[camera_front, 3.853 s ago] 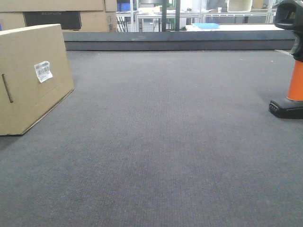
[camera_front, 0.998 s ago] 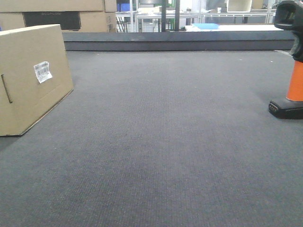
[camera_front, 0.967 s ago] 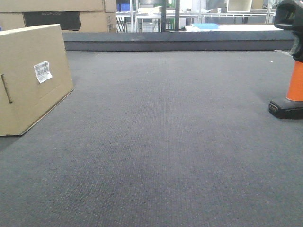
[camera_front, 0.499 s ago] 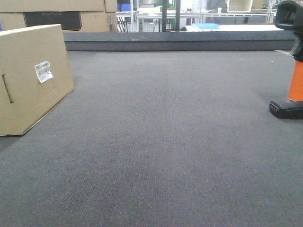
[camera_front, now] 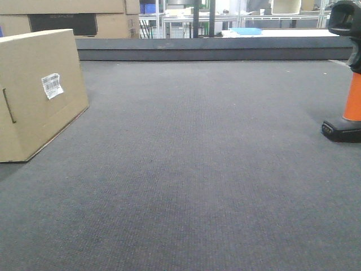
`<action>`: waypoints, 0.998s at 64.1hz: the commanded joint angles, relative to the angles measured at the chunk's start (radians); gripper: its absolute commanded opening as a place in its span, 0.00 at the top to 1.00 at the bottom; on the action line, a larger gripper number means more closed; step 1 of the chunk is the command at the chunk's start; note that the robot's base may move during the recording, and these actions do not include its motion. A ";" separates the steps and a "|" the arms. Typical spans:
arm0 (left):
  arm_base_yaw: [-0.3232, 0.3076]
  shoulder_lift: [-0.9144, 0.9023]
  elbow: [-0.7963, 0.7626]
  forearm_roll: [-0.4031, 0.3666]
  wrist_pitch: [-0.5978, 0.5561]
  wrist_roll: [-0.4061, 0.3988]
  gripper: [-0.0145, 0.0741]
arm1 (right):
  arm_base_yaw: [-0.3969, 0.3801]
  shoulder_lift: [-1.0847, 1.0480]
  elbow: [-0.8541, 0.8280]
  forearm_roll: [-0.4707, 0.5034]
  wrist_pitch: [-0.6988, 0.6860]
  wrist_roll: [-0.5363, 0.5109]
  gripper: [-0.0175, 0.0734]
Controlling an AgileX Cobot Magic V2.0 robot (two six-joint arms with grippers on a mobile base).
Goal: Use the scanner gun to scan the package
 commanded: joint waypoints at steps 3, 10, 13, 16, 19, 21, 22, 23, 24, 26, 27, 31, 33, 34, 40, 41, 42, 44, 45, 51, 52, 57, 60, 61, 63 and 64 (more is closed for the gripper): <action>-0.006 -0.005 -0.002 -0.007 -0.017 0.000 0.96 | 0.001 -0.005 0.089 -0.046 -0.148 0.057 0.98; -0.006 -0.005 -0.002 -0.007 -0.017 0.000 0.96 | 0.020 -0.005 0.190 -0.060 -0.228 0.076 0.98; -0.006 -0.005 -0.002 -0.007 -0.017 0.000 0.96 | 0.022 -0.005 0.224 -0.060 -0.241 0.076 0.98; -0.006 -0.005 -0.002 -0.007 -0.017 0.000 0.96 | 0.024 -0.005 0.250 -0.060 -0.251 0.076 0.98; -0.006 -0.005 -0.002 -0.007 -0.017 0.000 0.96 | 0.022 -0.006 0.278 -0.060 -0.268 0.076 0.98; -0.006 -0.005 -0.002 -0.007 -0.017 0.000 0.96 | 0.022 -0.009 0.295 -0.060 -0.278 0.076 0.98; -0.006 -0.005 -0.002 -0.007 -0.017 0.000 0.96 | 0.022 -0.011 0.305 -0.060 -0.284 0.076 0.98; -0.006 -0.005 -0.002 -0.007 -0.017 0.000 0.96 | 0.022 -0.013 0.312 -0.060 -0.287 0.076 0.98; -0.006 -0.005 -0.002 -0.007 -0.017 0.000 0.96 | 0.022 -0.017 0.318 -0.060 -0.290 0.076 0.98; -0.006 -0.005 -0.002 -0.007 -0.017 0.000 0.96 | 0.022 -0.031 0.329 -0.060 -0.297 0.076 0.98; -0.006 -0.005 -0.002 -0.007 -0.017 0.000 0.96 | 0.022 -0.038 0.329 -0.060 -0.297 0.076 0.98; -0.006 -0.005 -0.002 -0.007 -0.017 0.000 0.96 | 0.022 -0.041 0.329 -0.060 -0.269 0.076 0.98; -0.006 -0.005 -0.002 -0.007 -0.017 0.000 0.96 | 0.022 -0.041 0.329 -0.060 -0.252 0.076 0.98; -0.006 -0.005 -0.002 -0.007 -0.017 0.000 0.96 | 0.022 -0.041 0.329 -0.060 -0.252 0.076 0.98; -0.006 -0.005 -0.002 -0.007 -0.017 0.000 0.96 | 0.022 -0.041 0.329 -0.063 -0.253 0.074 0.98; -0.006 -0.005 -0.002 -0.007 -0.017 0.000 0.96 | 0.022 -0.041 0.329 -0.063 -0.253 0.074 0.98; -0.006 -0.005 -0.002 -0.007 -0.017 0.000 0.96 | 0.022 -0.041 0.329 -0.065 -0.253 0.074 0.98; -0.006 -0.005 -0.002 -0.007 -0.017 0.000 0.96 | 0.022 -0.041 0.329 -0.065 -0.253 0.074 0.98; -0.006 -0.005 -0.002 -0.007 -0.017 0.000 0.96 | 0.022 -0.041 0.329 -0.065 -0.253 0.074 0.98; -0.006 -0.005 -0.002 -0.007 -0.017 0.000 0.96 | 0.022 -0.041 0.329 -0.065 -0.253 0.074 0.98; -0.006 -0.005 -0.002 -0.007 -0.017 0.000 0.96 | 0.022 -0.041 0.329 -0.065 -0.253 0.074 0.98; -0.006 -0.005 -0.002 -0.007 -0.017 0.000 0.96 | 0.022 -0.041 0.329 -0.065 -0.253 0.074 0.98; -0.006 -0.005 -0.002 -0.007 -0.017 0.000 0.96 | 0.022 -0.041 0.329 -0.065 -0.253 0.074 0.98; -0.006 -0.005 -0.002 -0.007 -0.017 0.000 0.96 | 0.022 -0.041 0.329 -0.065 -0.253 0.074 0.98; -0.006 -0.005 -0.002 -0.007 -0.017 0.000 0.96 | 0.022 -0.041 0.329 -0.065 -0.253 0.074 0.98; -0.006 -0.005 -0.002 -0.007 -0.017 0.000 0.96 | 0.022 -0.041 0.329 -0.065 -0.253 0.074 0.98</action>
